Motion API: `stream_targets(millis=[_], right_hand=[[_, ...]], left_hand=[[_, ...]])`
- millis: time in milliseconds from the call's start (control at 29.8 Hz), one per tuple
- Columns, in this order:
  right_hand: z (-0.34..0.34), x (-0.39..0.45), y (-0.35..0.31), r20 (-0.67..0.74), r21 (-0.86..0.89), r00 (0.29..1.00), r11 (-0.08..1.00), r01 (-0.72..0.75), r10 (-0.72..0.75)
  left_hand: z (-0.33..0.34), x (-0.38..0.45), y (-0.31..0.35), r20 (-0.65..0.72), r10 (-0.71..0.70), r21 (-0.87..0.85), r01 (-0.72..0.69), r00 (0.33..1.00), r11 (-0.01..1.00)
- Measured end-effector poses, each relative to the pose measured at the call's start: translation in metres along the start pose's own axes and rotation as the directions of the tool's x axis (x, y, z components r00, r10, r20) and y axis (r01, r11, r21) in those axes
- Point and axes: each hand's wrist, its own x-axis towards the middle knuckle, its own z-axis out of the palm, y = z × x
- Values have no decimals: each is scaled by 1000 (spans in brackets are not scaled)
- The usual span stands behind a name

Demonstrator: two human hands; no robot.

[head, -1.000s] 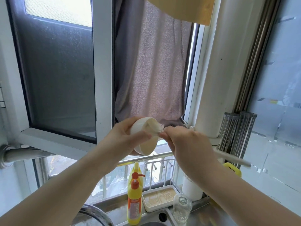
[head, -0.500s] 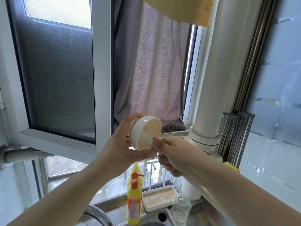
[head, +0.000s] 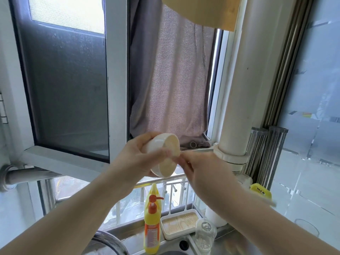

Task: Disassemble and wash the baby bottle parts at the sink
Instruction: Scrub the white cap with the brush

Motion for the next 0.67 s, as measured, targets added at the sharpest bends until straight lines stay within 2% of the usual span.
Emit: stream_targets(millis=[34, 67, 101, 134, 168, 201, 235, 269, 302, 336, 369, 403, 437, 470, 537, 571, 604, 638, 672], right_hand=[[-1, 0, -3, 192, 230, 978, 965, -130, 86], [-2, -1, -6, 381, 428, 914, 849, -309, 140], [-5, -2, -10, 556, 566, 820, 659, -495, 138], [-9, -3, -14, 668, 633, 739, 452, -628, 91], [-11, -3, -14, 713, 655, 699, 310, -689, 46], [-13, -2, -15, 729, 652, 684, 273, -707, 30], [-11, -2, -12, 701, 644, 710, 368, -671, 67], [-6, -2, -9, 596, 592, 791, 592, -547, 134], [-3, 0, -4, 410, 404, 901, 857, -319, 142], [-1, 2, 2, 167, 80, 984, 993, -83, 69], [-1, 3, 8, -41, -179, 998, 983, 35, -43], [-2, 2, 11, -159, -340, 977, 937, 84, -145], [-2, 0, 11, -200, -419, 956, 901, 116, -216], [0, -2, 11, -212, -426, 947, 895, 132, -241], [7, -3, 9, -167, -260, 975, 960, 100, -147], [9, -2, 5, -82, -95, 995, 994, 47, -55], [8, -1, 0, 94, 120, 995, 991, -55, 43], [5, -2, -4, 319, 384, 939, 889, -250, 126], [1, -2, -10, 540, 562, 829, 672, -483, 144]], left_hand=[[0, -1, -2, 0, 33, 16, -33, 999, 999], [-1, -2, -4, 1, 62, 30, -62, 998, 998], [-2, -2, -6, -2, 85, 42, -85, 996, 995], [-4, -2, -7, -6, 108, 45, -108, 994, 993], [-6, -1, -7, -5, 129, 35, -129, 992, 991], [-7, -1, -5, 1, 138, 28, -138, 990, 990], [-8, -1, -4, 9, 134, 35, -134, 991, 990], [-7, -1, -3, 20, 117, 57, -118, 993, 991], [-7, -1, -2, 35, 89, 84, -92, 995, 992], [-6, -2, -2, 46, 49, 112, -54, 998, 992], [-5, -2, -2, 47, 6, 126, -12, 999, 992], [-5, -2, -1, 40, -31, 124, 26, 999, 992], [-5, -2, 0, 30, -53, 116, 50, 998, 992], [-5, -2, 1, 22, -56, 115, 53, 998, 992], [-5, -2, 1, 20, -12, 125, 9, 1000, 992], [-6, -2, 0, 19, 24, 124, -26, 1000, 992], [-7, -3, -2, 13, 58, 128, -59, 998, 990], [-8, -4, -4, 3, 89, 127, -88, 996, 988], [-9, -4, -5, -10, 118, 111, -116, 993, 987]])
